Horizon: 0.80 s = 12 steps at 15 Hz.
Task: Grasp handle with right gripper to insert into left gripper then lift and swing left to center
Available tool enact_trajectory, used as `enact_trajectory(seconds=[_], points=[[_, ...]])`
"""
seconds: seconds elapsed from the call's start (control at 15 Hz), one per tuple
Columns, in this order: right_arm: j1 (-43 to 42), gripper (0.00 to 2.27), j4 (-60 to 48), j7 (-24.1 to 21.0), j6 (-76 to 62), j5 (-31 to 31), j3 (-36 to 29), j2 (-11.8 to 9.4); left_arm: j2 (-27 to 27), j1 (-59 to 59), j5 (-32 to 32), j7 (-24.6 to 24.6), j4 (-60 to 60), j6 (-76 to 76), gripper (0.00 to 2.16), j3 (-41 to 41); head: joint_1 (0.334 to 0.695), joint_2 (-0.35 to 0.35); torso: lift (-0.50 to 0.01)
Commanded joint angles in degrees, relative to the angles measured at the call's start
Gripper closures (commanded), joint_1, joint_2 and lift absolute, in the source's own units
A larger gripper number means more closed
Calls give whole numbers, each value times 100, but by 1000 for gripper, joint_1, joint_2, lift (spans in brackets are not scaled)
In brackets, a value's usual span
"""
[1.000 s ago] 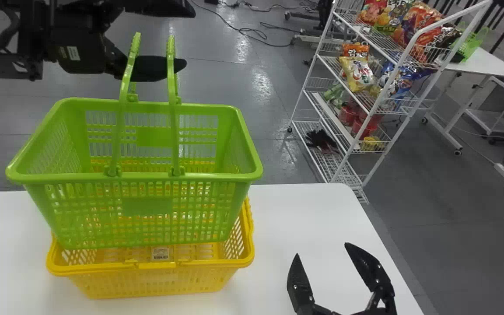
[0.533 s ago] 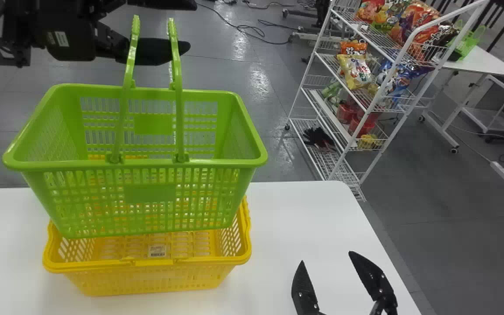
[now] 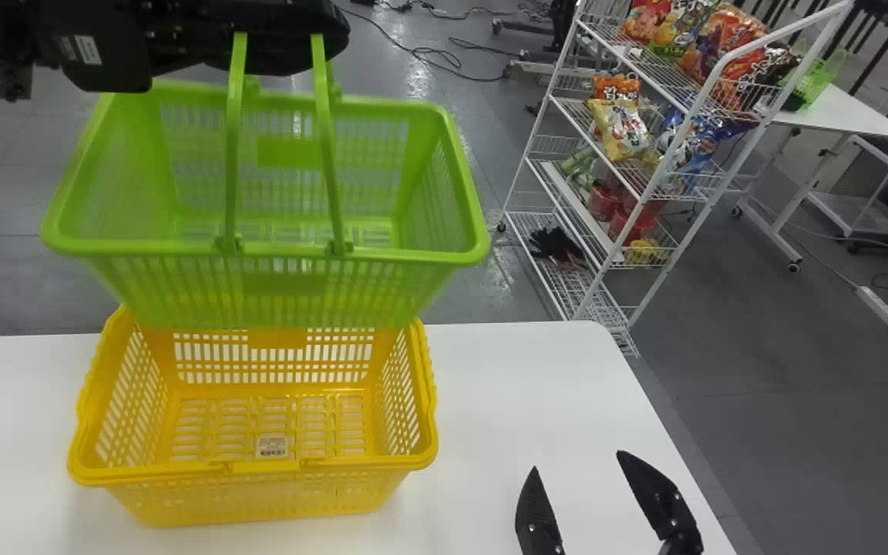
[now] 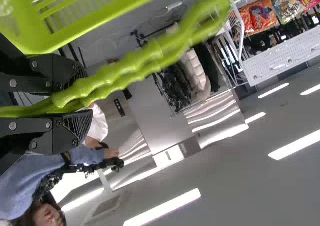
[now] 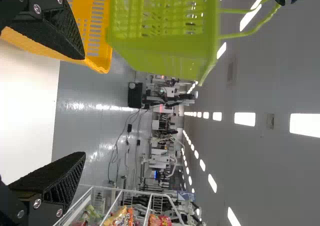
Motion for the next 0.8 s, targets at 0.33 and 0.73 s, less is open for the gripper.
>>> enact_trajectory(seconds=[0.33, 0.73], points=[[113, 134, -9, 158, -169, -257, -166, 37, 866, -230, 298, 1, -6, 211, 2135, -204, 652, -280, -93], [130, 134, -26, 167, -169, -266, -210, 37, 2668, -247, 816, -166, -23, 211, 2135, -230, 650, -154, -93]])
